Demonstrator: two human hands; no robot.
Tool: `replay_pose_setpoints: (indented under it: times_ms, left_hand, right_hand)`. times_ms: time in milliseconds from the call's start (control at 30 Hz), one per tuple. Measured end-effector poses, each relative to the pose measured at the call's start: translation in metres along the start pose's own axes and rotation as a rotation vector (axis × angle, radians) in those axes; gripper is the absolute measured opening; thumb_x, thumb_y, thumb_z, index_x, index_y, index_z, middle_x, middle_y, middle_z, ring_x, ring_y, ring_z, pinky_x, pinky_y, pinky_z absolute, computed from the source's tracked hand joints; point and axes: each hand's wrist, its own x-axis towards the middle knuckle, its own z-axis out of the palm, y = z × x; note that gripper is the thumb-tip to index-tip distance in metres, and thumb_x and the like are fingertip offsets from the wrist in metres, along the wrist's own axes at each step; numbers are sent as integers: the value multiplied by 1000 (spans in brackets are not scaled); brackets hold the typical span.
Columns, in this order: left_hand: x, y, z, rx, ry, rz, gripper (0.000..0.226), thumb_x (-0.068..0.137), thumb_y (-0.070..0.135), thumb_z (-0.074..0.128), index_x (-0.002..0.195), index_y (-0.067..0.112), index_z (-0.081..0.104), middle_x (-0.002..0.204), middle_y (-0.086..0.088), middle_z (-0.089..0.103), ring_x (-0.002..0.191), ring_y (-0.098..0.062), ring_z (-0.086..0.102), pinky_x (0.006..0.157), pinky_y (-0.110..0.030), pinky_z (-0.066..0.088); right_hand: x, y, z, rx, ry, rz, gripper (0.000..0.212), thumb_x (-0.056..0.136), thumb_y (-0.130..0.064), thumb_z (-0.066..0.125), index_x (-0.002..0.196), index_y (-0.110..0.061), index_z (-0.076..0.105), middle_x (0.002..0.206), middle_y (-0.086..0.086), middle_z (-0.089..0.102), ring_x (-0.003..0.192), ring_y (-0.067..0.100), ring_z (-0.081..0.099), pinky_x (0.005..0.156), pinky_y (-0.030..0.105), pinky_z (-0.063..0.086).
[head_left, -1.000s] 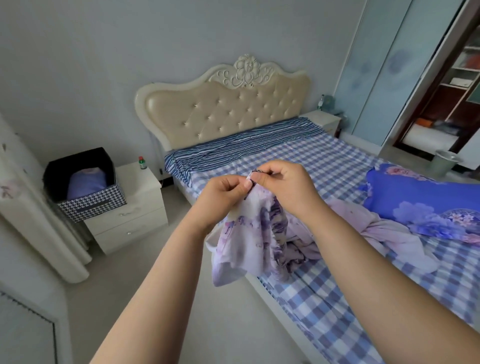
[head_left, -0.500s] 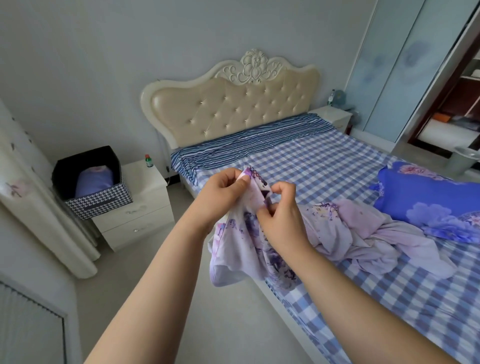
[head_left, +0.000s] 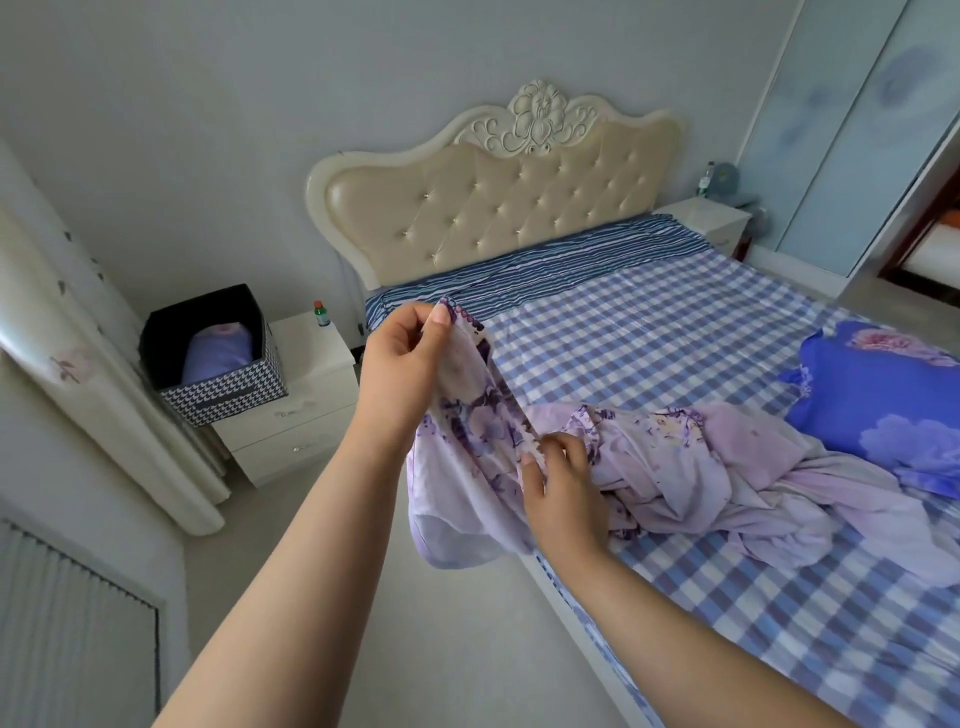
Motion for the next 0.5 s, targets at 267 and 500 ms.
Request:
replay_pose_setpoints:
  times_ms: [267,500]
  left_hand:
    - [-6,6,7,61,37,39,18,92,22,63,77,11,65,71,-3,56,67,-12,46,64,-27,40]
    - [-16,15,21,196,-87,98,20,94,23,59,76,14,61,66,9,55,64,-7,45,61,-22,38]
  right_hand:
    - [15,28,9,73,-553,220,32,99,-28,39,109,-9,62,110,14,64,99,33,58,85,37,48]
    - [22,-24,-32,684,-322,-42,49,98,-44,29,103,-8,62,98,-1,64,91,11,60,80,19,45]
